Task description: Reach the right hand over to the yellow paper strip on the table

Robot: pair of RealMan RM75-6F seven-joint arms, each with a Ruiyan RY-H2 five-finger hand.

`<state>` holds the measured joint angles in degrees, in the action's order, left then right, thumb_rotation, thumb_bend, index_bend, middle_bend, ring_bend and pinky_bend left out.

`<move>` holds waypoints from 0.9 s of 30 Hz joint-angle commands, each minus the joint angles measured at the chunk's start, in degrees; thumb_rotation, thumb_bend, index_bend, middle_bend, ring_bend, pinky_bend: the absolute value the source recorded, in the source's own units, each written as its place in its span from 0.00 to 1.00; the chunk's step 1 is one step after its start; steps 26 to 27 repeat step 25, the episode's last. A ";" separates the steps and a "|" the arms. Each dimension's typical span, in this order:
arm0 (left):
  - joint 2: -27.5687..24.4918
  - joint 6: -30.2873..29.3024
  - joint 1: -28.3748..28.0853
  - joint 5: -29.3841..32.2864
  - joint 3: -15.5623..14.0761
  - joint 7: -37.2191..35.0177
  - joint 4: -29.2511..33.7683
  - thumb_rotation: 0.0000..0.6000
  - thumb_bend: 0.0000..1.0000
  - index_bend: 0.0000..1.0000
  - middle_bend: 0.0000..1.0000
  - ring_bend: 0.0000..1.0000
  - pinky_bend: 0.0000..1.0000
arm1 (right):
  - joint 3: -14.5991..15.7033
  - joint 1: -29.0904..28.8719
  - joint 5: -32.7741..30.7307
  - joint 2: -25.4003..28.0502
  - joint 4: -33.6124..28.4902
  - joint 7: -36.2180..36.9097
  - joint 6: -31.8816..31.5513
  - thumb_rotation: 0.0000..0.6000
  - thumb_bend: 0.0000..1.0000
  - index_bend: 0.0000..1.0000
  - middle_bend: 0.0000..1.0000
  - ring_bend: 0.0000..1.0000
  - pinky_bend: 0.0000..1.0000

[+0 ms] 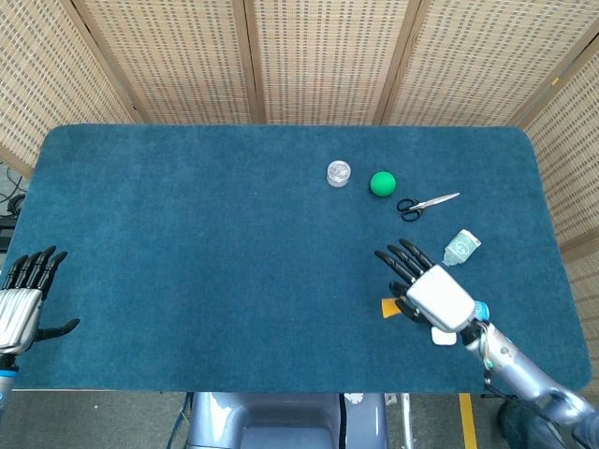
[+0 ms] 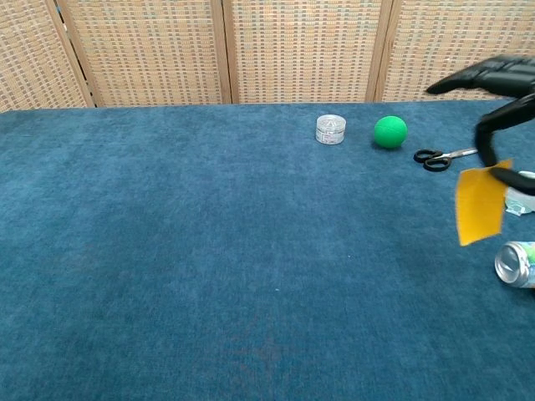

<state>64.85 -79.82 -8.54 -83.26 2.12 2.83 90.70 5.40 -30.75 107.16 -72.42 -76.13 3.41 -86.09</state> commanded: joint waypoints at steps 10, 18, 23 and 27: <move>-0.82 -0.81 0.38 -0.85 -0.17 -1.74 0.20 1.00 0.00 0.00 0.00 0.00 0.00 | -4.47 11.16 -8.83 2.01 -0.92 -0.47 -10.47 1.00 0.16 0.07 0.00 0.00 0.00; -1.33 -1.43 0.69 -1.42 -0.31 -2.80 0.31 1.00 0.00 0.00 0.00 0.00 0.00 | -4.86 15.13 -13.25 3.35 -5.71 2.71 -10.61 1.00 0.05 0.06 0.00 0.00 0.00; -1.63 -2.56 1.17 -2.18 -0.47 -3.19 0.55 1.00 0.00 0.00 0.00 0.00 0.00 | -4.78 17.06 -13.98 3.42 -7.68 3.00 -11.51 1.00 0.05 0.06 0.00 0.00 0.00; -1.69 -2.86 1.31 -2.48 -0.57 -3.22 0.61 1.00 0.00 0.00 0.00 0.00 0.00 | -4.77 17.65 -13.95 3.44 -8.09 2.76 -11.69 1.00 0.05 0.06 0.00 0.00 0.00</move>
